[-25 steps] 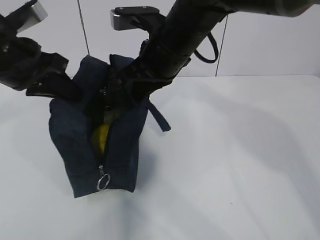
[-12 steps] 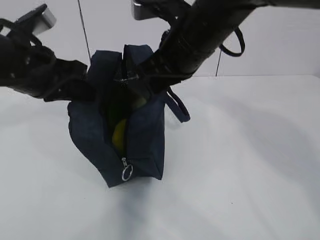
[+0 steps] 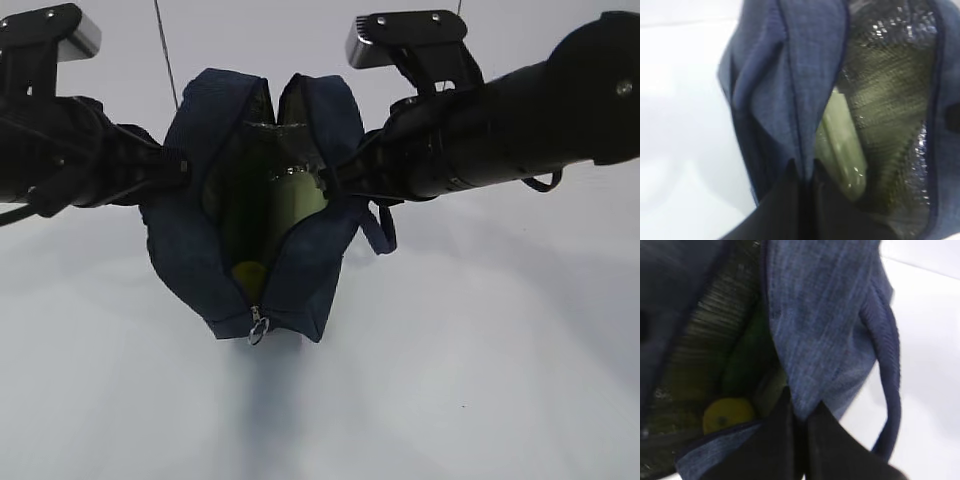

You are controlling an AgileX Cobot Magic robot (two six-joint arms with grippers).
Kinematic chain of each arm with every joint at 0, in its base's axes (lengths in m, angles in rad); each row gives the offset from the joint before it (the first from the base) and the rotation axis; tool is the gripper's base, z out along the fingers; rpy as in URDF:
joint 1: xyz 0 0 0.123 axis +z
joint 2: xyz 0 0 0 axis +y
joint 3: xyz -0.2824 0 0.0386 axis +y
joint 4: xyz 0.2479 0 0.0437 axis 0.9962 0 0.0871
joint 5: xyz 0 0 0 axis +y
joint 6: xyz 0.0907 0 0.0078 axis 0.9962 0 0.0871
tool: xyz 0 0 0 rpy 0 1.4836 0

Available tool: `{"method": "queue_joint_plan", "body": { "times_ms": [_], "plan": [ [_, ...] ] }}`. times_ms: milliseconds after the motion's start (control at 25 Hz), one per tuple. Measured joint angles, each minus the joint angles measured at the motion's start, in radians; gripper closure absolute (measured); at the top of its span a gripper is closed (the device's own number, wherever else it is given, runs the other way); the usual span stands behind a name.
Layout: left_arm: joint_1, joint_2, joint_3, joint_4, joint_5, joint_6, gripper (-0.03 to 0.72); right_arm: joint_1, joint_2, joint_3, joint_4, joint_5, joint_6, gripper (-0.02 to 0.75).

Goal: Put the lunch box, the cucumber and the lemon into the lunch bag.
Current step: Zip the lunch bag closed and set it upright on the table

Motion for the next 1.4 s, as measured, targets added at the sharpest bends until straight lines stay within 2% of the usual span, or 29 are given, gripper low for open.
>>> {"method": "queue_joint_plan", "body": {
  "times_ms": [200, 360, 440, 600, 920, 1120, 1400],
  "plan": [
    [-0.107, 0.028, 0.012, 0.027, -0.126, 0.011, 0.694, 0.022, 0.0, 0.025, 0.002, -0.072, -0.005, 0.729],
    [-0.194, 0.043, 0.036, 0.043, -0.268, 0.013, 0.695, 0.074, -0.002, 0.077, -0.002, -0.196, -0.014, 0.729],
    [-0.213, 0.043, 0.041, 0.043, -0.301, 0.013, 0.695, 0.086, -0.003, 0.114, 0.012, -0.256, -0.016, 0.729],
    [-0.215, 0.043, 0.043, 0.043, -0.325, 0.013, 0.695, 0.088, -0.004, 0.176, 0.048, -0.326, -0.017, 0.729],
    [-0.215, 0.043, 0.044, 0.043, -0.273, 0.013, 0.695, 0.088, -0.019, 0.191, 0.059, -0.33, -0.023, 0.729],
    [-0.213, 0.043, 0.044, 0.043, -0.264, 0.013, 0.695, 0.088, -0.05, 0.191, 0.061, -0.32, -0.101, 0.729],
    [-0.12, 0.043, 0.044, 0.045, -0.156, 0.013, 0.695, 0.088, -0.056, 0.191, 0.063, -0.293, -0.181, 0.729]
  ]
}}
